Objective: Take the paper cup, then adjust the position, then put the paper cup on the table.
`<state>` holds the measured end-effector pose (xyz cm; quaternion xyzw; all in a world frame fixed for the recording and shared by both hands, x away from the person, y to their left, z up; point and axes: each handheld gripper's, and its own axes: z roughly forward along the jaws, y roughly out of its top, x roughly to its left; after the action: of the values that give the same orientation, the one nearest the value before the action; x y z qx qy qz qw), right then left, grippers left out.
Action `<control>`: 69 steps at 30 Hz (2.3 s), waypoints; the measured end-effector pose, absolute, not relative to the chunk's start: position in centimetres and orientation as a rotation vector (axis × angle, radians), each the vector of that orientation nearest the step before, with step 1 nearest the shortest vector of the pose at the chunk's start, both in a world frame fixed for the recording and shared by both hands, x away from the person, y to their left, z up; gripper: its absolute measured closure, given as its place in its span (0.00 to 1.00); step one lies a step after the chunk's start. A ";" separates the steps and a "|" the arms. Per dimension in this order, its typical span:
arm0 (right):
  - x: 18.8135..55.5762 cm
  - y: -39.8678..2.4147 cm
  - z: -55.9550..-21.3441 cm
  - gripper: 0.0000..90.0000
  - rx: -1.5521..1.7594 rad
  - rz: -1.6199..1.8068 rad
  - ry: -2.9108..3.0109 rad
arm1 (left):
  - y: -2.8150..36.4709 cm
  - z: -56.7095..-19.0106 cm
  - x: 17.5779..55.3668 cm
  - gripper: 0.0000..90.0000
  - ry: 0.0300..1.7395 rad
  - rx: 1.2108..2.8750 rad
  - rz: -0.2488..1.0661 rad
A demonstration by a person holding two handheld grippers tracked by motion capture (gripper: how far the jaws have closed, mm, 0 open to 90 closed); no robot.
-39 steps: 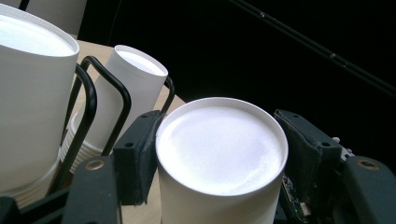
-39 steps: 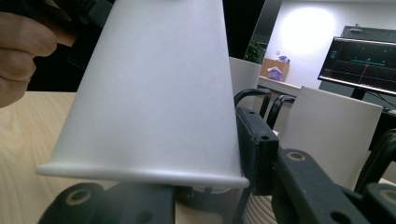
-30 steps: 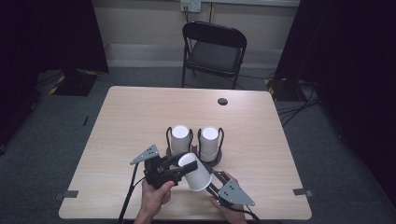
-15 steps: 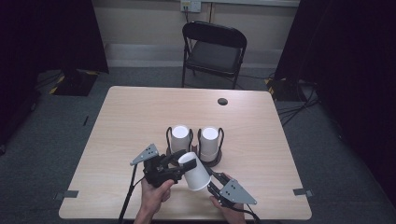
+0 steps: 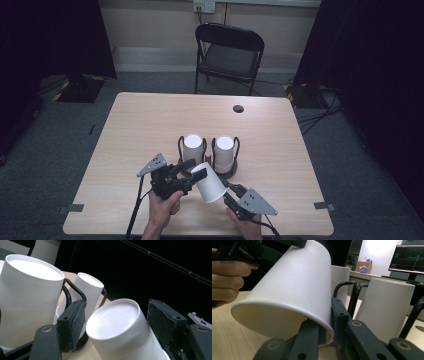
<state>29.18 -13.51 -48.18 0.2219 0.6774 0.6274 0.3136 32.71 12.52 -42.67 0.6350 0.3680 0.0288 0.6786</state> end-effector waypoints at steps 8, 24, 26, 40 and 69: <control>29.4 -13.9 -47.9 0.94 0.638 1.645 1.828 | 12.7 -42.4 32.6 0.33 0.827 1.436 0.127; 29.8 -14.7 -47.9 0.94 0.773 1.543 1.990 | 13.1 -42.8 32.1 0.28 0.789 1.503 0.310; 30.0 -14.7 -47.8 0.94 0.778 1.528 2.012 | 13.1 -42.8 32.0 0.24 0.776 1.512 0.340; 30.9 -15.6 -47.0 0.94 0.852 1.438 2.161 | 13.0 -43.5 31.9 0.18 0.685 1.643 0.480; 32.9 -15.8 -45.0 0.94 0.794 1.218 2.554 | 11.4 -44.6 30.7 0.21 0.327 1.901 0.488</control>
<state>32.92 -15.83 -45.02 0.2686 0.8647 0.4122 0.1012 30.66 11.37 -44.65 0.8014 0.1376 0.2056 0.5446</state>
